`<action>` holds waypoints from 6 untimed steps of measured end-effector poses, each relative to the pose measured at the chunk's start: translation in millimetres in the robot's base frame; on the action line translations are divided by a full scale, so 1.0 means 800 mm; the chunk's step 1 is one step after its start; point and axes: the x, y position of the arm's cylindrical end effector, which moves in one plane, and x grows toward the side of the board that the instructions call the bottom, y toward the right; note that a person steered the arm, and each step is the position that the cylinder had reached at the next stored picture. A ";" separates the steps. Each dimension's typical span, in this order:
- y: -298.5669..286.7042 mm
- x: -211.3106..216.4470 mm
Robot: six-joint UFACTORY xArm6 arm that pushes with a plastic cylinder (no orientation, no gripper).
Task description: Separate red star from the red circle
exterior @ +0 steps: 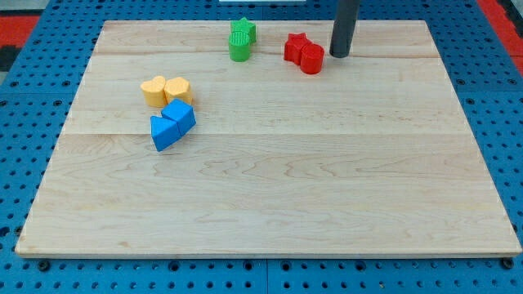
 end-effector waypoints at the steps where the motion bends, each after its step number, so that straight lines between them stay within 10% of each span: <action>1: 0.000 -0.033; 3: -0.059 0.031; 6: -0.125 -0.031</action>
